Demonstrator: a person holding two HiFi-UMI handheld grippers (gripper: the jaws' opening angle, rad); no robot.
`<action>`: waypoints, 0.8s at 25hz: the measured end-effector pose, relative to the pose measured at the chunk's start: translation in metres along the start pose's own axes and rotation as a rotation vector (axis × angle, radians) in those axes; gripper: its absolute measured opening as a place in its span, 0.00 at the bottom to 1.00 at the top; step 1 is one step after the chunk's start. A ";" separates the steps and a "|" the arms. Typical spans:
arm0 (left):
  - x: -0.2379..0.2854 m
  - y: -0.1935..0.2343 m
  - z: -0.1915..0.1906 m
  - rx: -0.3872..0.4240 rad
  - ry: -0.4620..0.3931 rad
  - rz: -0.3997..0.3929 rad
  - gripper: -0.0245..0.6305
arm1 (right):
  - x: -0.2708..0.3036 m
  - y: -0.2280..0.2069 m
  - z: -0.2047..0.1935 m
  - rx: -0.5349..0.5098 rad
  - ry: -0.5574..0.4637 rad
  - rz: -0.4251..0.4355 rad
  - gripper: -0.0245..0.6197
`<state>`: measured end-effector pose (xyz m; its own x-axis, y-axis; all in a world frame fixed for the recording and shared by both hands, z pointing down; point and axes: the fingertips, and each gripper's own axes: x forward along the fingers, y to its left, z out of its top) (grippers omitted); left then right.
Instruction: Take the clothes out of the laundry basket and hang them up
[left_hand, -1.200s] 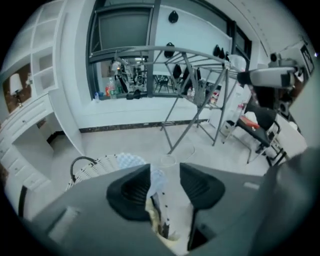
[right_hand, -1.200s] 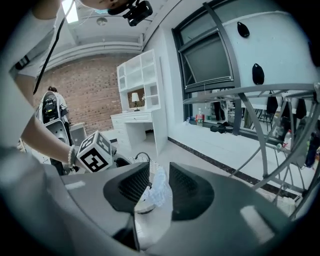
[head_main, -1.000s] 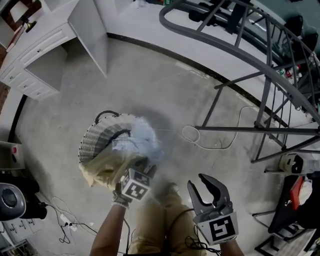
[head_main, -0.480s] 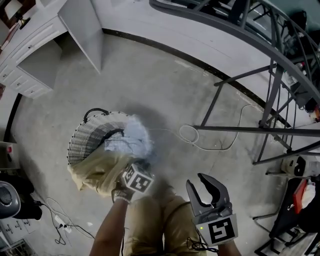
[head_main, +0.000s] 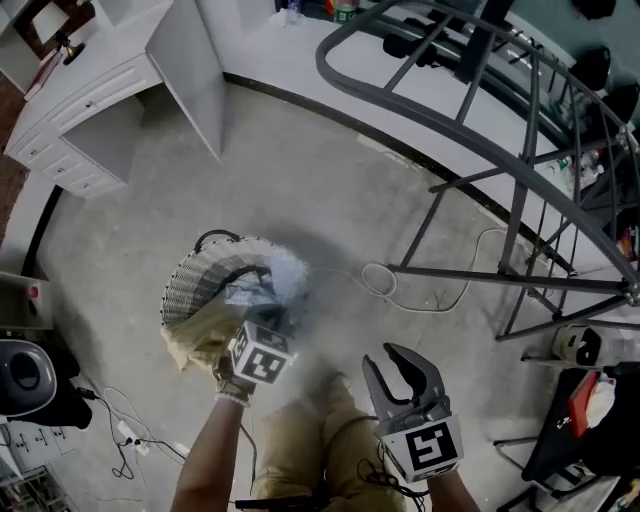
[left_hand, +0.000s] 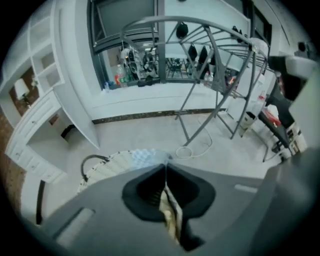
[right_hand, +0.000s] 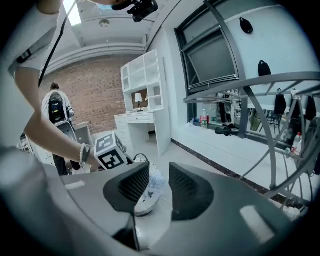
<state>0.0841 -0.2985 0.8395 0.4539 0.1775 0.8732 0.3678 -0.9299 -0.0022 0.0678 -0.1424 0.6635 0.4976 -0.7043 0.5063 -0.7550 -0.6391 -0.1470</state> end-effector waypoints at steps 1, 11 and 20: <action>-0.017 0.007 0.011 -0.007 -0.017 0.017 0.04 | -0.004 0.002 0.010 -0.001 -0.001 0.007 0.21; -0.206 0.064 0.112 -0.025 -0.212 0.224 0.04 | -0.033 0.026 0.104 -0.104 -0.054 0.114 0.21; -0.375 0.079 0.182 -0.073 -0.395 0.280 0.04 | -0.042 0.083 0.152 -0.164 -0.095 0.197 0.24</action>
<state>0.0907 -0.3795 0.4229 0.8055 0.0123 0.5925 0.1357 -0.9770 -0.1642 0.0491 -0.2131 0.5005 0.3664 -0.8410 0.3981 -0.8964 -0.4338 -0.0915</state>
